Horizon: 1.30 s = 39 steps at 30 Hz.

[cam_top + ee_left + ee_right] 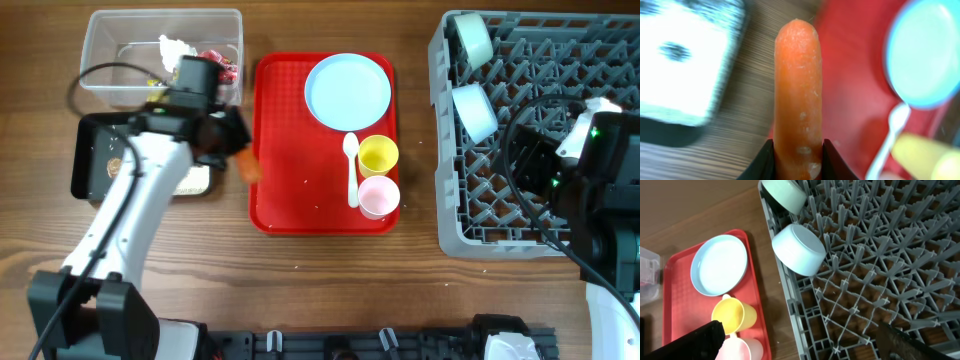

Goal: Sort waste into correct bins and load items into the dishwasher rack
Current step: 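Carry the carrot left and drop it onto the black tray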

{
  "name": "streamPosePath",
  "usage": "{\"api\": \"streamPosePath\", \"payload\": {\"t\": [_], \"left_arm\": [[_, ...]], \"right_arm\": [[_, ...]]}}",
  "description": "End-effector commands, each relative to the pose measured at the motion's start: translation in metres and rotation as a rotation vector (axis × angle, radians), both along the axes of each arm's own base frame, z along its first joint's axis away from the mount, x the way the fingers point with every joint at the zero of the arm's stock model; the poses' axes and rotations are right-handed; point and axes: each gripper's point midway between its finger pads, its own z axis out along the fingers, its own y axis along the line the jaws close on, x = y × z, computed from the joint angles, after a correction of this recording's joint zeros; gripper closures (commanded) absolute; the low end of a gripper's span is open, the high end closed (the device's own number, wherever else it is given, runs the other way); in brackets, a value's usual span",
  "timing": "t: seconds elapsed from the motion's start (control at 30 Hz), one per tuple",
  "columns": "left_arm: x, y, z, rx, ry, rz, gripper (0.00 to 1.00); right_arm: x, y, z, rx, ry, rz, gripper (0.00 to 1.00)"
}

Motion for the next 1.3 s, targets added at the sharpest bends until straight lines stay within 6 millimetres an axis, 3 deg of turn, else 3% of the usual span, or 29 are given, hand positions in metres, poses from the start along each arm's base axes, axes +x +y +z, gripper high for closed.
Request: {"api": "streamPosePath", "payload": {"t": [0.0, 0.13, 0.33, 0.9, 1.1, 1.27], "left_arm": [[0.003, 0.063, 0.002, 0.073, -0.005, 0.151, 0.83], [0.003, 0.110, -0.001, 0.073, 0.001, 0.283, 0.83], [0.005, 0.145, -0.012, 0.062, 0.010, 0.400, 0.85], [0.042, 0.158, -0.086, 0.067, 0.054, 0.408, 0.83], [0.038, 0.157, -0.101, 0.066, 0.097, 0.406, 0.71], [0.036, 0.156, -0.104, 0.065, 0.110, 0.405, 0.66]], "right_arm": [[-0.002, -0.004, -0.001, -0.010, 0.008, -0.018, 0.00], [-0.002, -0.004, -0.002, -0.010, 0.009, -0.018, 0.00], [0.000, -0.004, -0.004, -0.008, 0.019, -0.018, 0.00], [0.000, -0.005, -0.012, -0.009, 0.056, -0.020, 0.00], [0.000, -0.005, -0.012, -0.009, 0.055, -0.020, 0.00], [0.000, -0.005, -0.012, -0.009, 0.055, -0.020, 0.00]]}}
